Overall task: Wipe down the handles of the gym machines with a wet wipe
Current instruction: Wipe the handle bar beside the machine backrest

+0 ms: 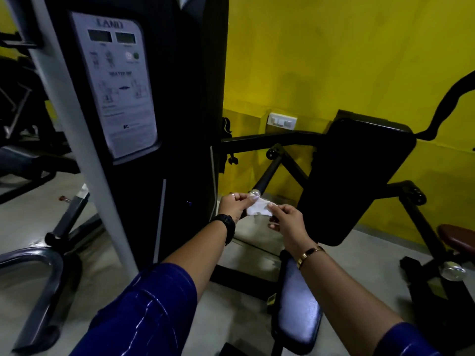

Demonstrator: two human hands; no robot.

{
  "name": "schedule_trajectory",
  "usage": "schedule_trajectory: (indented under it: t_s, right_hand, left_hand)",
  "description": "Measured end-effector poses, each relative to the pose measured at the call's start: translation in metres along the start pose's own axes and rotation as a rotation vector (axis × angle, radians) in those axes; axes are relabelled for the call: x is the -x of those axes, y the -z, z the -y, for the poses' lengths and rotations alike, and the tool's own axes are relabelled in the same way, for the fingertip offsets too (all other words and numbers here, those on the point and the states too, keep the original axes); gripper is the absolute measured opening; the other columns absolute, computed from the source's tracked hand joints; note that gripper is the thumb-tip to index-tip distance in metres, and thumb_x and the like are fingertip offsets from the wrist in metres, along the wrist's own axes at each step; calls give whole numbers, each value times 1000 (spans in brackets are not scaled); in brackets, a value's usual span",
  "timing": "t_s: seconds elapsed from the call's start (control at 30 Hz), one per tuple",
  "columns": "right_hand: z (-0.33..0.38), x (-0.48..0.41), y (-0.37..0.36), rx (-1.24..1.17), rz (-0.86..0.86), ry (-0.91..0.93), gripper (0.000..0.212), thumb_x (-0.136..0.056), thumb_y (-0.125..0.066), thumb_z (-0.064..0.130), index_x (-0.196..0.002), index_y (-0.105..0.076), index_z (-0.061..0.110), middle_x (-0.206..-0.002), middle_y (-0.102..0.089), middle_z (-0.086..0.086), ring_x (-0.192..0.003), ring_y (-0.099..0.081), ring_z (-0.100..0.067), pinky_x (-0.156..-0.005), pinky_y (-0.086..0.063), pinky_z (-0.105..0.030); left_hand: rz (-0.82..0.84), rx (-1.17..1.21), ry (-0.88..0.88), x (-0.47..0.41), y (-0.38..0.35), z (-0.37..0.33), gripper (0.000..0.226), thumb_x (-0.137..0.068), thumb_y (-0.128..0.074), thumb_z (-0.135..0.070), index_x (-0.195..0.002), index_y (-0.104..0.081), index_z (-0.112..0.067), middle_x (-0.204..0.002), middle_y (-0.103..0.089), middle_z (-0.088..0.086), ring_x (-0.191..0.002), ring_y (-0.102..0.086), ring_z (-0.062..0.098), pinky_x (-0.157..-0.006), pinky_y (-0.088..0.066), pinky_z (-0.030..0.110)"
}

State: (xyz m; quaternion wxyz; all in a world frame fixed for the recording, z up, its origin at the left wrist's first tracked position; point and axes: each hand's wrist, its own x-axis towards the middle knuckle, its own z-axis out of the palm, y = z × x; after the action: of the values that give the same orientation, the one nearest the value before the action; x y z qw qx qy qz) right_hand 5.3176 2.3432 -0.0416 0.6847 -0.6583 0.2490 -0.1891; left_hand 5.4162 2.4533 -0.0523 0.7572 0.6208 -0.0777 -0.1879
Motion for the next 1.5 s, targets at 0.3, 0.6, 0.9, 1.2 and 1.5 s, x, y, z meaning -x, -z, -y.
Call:
schedule_trajectory:
  t_s: [0.3,0.6,0.9,1.2,1.5]
  right_hand:
    - [-11,-9,-21,-67,93,-100,16,-93,-64,25,-89,-59,10,-81,-58,-3,-72,-57,-13,-62,-51,-26]
    - [-18,-51,-17,-323,-143,-150,9,-93,-48,-5,-100,-47,0,-106,-51,-24,-82,-59,-29,-54,-56,-27]
    - [-8,-97,-22,787,-43,490,51,-92,-50,-6,-138,-51,17,-139,-53,-9,-126,-50,-23,-100,-38,-26]
    - [-46,-151,8,1683,491,1050,58,-86,-31,13,-141,-49,15,-149,-42,-4,-136,-41,-24,-114,-30,-39]
    - [-56,-157,24,1722,361,1186,70,-84,-28,13,-153,-23,17,-159,-21,-2,-147,-18,-19,-119,-6,-44]
  left_hand:
    - [-19,-256,-19,-31,16,10,40,-88,-71,-28,-57,-51,-13,-57,-50,2,-61,-46,15,-56,-37,26]
    - [29,-79,129,-55,10,6,40,-106,-39,-27,-124,-59,2,-121,-64,18,-112,-63,28,-80,-47,21]
    - [-55,55,269,-100,-3,6,57,-105,-30,-42,-144,-43,-1,-149,-42,19,-138,-40,32,-112,-30,37]
    - [-5,132,454,-128,-16,12,77,-97,-24,-65,-120,-59,-1,-110,-68,15,-78,-63,17,-65,-48,28]
    - [-14,207,531,-131,-25,20,85,-91,-21,-75,-96,-65,-3,-95,-71,16,-82,-66,25,-73,-52,34]
